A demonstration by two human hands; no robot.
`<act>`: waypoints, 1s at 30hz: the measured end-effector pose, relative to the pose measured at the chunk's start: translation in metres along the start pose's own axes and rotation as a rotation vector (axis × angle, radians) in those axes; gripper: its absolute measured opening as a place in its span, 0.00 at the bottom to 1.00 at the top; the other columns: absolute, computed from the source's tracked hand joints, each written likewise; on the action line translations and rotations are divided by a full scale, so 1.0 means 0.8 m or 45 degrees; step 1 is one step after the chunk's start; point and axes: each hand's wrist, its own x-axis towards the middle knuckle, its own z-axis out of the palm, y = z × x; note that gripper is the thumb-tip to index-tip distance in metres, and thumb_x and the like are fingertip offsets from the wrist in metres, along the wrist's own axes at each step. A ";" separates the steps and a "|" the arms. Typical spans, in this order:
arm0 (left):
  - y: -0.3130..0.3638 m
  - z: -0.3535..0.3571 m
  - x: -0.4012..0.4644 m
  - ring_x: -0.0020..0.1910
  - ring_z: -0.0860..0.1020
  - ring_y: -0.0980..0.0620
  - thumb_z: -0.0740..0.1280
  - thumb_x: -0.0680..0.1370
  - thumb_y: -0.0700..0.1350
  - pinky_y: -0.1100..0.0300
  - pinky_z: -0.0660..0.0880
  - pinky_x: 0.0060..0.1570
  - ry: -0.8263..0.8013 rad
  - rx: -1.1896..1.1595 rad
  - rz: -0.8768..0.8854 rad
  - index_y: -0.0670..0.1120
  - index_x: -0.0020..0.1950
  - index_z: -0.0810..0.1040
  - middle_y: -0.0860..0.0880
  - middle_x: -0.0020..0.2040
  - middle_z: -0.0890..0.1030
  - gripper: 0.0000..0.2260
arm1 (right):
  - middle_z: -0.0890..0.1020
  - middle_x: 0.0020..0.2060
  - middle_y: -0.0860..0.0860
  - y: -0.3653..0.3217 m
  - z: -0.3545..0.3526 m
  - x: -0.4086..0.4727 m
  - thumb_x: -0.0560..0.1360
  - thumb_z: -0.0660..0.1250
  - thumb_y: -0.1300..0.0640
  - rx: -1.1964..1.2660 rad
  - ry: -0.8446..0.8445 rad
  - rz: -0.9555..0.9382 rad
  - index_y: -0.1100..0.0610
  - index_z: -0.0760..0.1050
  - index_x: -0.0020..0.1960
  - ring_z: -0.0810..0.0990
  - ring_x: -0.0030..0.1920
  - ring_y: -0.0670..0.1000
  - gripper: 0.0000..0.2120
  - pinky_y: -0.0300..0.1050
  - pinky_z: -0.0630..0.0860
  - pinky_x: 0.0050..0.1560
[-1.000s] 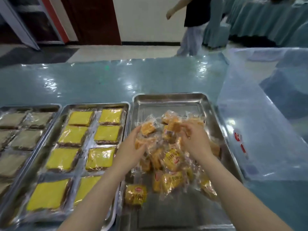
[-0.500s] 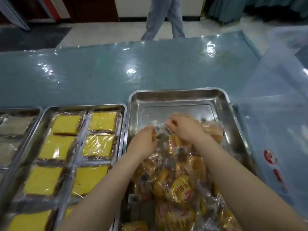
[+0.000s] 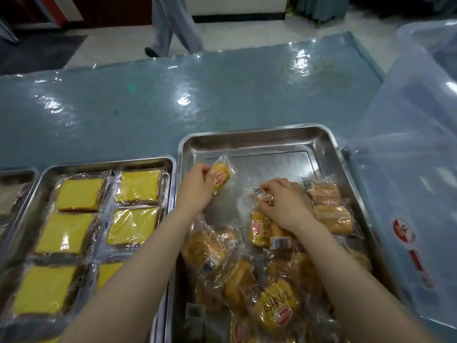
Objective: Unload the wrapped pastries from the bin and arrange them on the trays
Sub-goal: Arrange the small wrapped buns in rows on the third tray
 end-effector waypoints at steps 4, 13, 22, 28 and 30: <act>0.001 -0.008 0.009 0.38 0.73 0.56 0.58 0.81 0.48 0.63 0.66 0.35 -0.077 0.062 0.050 0.46 0.49 0.79 0.50 0.43 0.79 0.12 | 0.71 0.64 0.45 -0.002 0.001 0.002 0.74 0.62 0.39 -0.010 0.004 0.011 0.43 0.68 0.66 0.68 0.63 0.51 0.22 0.54 0.67 0.62; 0.019 0.002 0.002 0.68 0.66 0.45 0.60 0.80 0.45 0.51 0.63 0.66 0.139 0.558 0.456 0.47 0.66 0.74 0.46 0.68 0.71 0.16 | 0.72 0.64 0.46 -0.001 0.000 0.000 0.74 0.62 0.41 -0.013 0.020 0.009 0.44 0.68 0.66 0.69 0.62 0.51 0.21 0.52 0.69 0.59; 0.023 0.046 -0.022 0.72 0.55 0.38 0.56 0.80 0.53 0.46 0.64 0.66 -0.232 0.958 0.382 0.46 0.75 0.58 0.42 0.75 0.55 0.25 | 0.73 0.65 0.45 -0.001 0.001 -0.005 0.76 0.62 0.43 0.130 0.027 0.017 0.45 0.68 0.68 0.73 0.61 0.51 0.22 0.54 0.75 0.57; 0.004 0.027 0.024 0.74 0.55 0.41 0.60 0.79 0.46 0.47 0.56 0.71 -0.215 0.768 0.508 0.43 0.64 0.72 0.43 0.75 0.59 0.15 | 0.77 0.63 0.51 0.000 -0.018 0.018 0.80 0.56 0.53 0.416 -0.014 0.091 0.51 0.67 0.71 0.78 0.55 0.51 0.19 0.44 0.73 0.52; -0.001 0.022 0.029 0.73 0.56 0.42 0.63 0.77 0.44 0.50 0.55 0.71 -0.178 0.688 0.541 0.43 0.65 0.70 0.43 0.73 0.62 0.17 | 0.75 0.65 0.52 -0.002 -0.019 0.029 0.79 0.58 0.58 0.402 -0.002 0.087 0.51 0.64 0.72 0.78 0.54 0.51 0.22 0.44 0.74 0.50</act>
